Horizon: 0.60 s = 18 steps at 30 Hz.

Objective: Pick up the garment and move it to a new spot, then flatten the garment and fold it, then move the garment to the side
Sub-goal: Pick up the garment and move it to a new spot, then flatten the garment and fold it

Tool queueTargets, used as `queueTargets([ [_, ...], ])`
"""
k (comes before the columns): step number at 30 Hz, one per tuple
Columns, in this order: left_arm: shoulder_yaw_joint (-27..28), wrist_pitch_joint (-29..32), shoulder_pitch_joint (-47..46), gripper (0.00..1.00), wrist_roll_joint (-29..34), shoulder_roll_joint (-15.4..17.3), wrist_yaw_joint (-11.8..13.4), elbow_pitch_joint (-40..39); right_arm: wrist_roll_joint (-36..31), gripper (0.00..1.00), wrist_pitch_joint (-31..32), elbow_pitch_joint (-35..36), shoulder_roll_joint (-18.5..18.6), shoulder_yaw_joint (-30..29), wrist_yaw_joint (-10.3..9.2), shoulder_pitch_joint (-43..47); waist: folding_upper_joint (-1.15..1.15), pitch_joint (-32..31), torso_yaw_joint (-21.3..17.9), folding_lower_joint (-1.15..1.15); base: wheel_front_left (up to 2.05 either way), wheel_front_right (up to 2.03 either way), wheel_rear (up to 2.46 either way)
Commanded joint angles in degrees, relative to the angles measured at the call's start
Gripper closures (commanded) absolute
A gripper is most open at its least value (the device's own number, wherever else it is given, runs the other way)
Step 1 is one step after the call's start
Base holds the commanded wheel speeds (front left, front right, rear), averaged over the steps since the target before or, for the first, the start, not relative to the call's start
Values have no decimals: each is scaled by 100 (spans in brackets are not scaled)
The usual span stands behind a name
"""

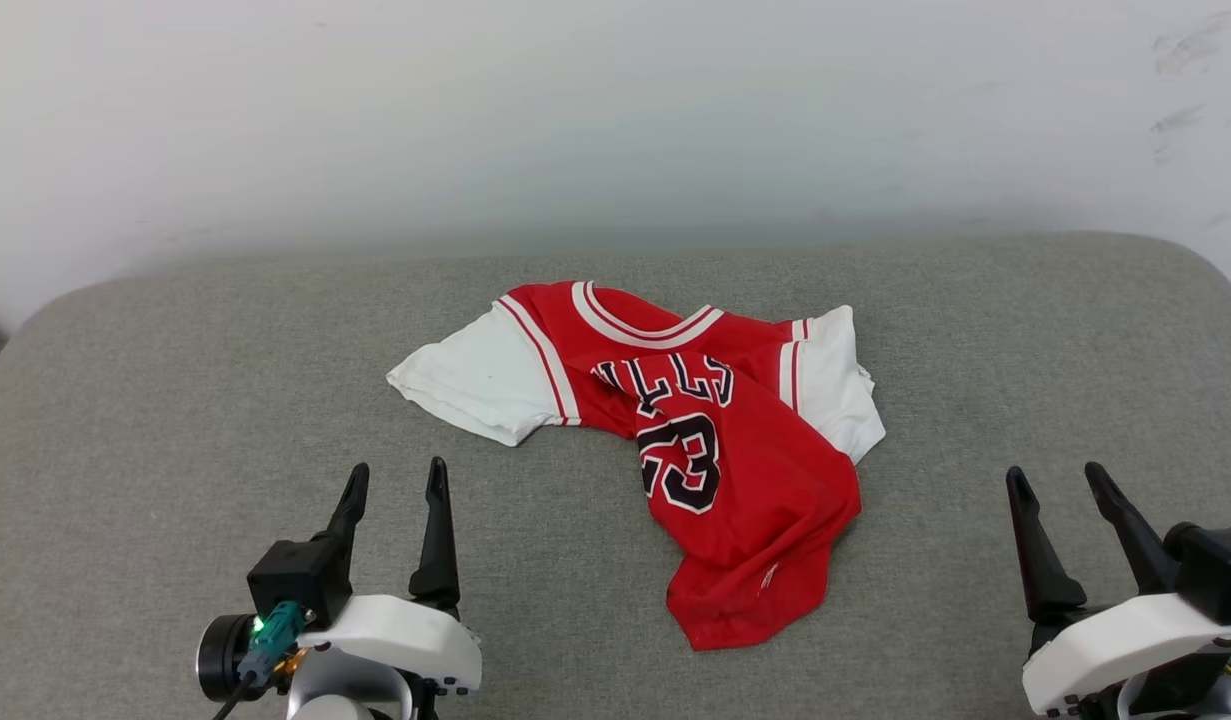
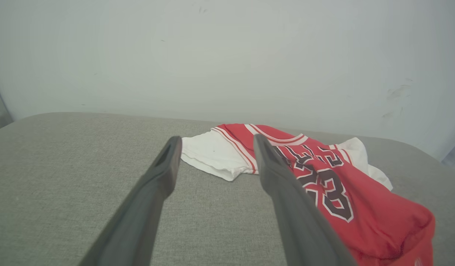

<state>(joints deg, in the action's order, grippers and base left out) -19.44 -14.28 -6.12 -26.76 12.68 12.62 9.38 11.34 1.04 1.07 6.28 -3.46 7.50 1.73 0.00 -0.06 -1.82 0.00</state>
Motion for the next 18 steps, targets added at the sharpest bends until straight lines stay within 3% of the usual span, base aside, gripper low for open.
queueTargets([
  [1,-8,17,50,0,26,26,20,-60,-40,0,19,41,10,-6,-2,62,0,11,18,0,0,0,0],
  [10,-44,-6,-135,0,37,9,0,-148,15,0,173,17,91,-179,-2,-12,0,118,129,0,0,0,0],
  [18,-91,-54,-370,0,211,-64,40,-358,454,0,561,-532,209,-860,-2,-426,0,533,474,0,0,0,0],
])
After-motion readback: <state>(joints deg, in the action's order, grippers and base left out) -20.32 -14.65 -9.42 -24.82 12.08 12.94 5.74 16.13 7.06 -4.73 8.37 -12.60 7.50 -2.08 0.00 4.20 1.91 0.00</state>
